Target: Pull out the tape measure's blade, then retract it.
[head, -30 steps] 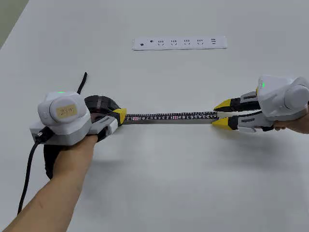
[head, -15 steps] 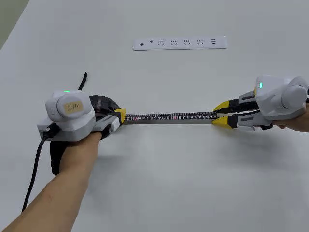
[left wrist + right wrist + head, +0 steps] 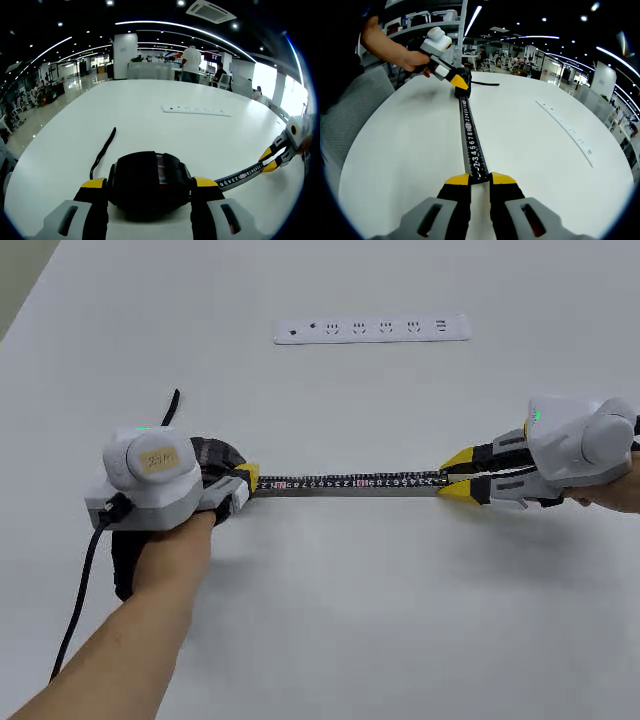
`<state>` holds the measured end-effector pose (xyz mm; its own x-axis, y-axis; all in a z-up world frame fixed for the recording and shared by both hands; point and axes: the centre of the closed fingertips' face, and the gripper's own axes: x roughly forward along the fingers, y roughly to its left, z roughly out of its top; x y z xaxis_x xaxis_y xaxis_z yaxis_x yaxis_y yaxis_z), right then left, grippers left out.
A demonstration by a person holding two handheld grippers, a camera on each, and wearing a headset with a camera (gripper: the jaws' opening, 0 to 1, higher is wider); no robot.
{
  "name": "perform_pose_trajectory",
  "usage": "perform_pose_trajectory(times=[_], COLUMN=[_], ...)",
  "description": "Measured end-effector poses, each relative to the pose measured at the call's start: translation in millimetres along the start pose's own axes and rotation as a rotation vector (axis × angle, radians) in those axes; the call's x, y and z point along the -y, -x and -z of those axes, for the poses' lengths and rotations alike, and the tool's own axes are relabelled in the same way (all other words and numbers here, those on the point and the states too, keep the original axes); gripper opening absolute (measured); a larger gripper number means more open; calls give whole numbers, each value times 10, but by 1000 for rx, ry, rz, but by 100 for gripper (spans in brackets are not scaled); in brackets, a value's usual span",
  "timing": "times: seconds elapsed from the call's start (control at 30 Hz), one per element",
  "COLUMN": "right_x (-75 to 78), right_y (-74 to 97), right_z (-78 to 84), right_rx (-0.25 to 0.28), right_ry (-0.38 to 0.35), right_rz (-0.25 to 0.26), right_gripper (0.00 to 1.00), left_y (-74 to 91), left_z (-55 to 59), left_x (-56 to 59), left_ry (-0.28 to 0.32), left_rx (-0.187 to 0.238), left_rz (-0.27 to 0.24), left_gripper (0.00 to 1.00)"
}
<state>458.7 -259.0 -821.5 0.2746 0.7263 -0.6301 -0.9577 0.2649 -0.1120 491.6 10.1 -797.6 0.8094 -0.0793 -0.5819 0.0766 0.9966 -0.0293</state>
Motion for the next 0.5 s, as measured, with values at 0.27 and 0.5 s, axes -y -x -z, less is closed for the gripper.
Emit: perform_pose_trajectory(times=[0.27, 0.5], right_x=[2, -1], right_y=[6, 8], right_z=[0, 2], right_rx=[-10, -19], right_ry=[14, 22], right_rz=[-1, -8], right_gripper=[12, 12], left_y=[4, 10], left_z=[-5, -8], left_x=[-11, -16], left_ry=[-19, -32], left_rx=[18, 20], left_rz=[-12, -10], left_gripper=[61, 59])
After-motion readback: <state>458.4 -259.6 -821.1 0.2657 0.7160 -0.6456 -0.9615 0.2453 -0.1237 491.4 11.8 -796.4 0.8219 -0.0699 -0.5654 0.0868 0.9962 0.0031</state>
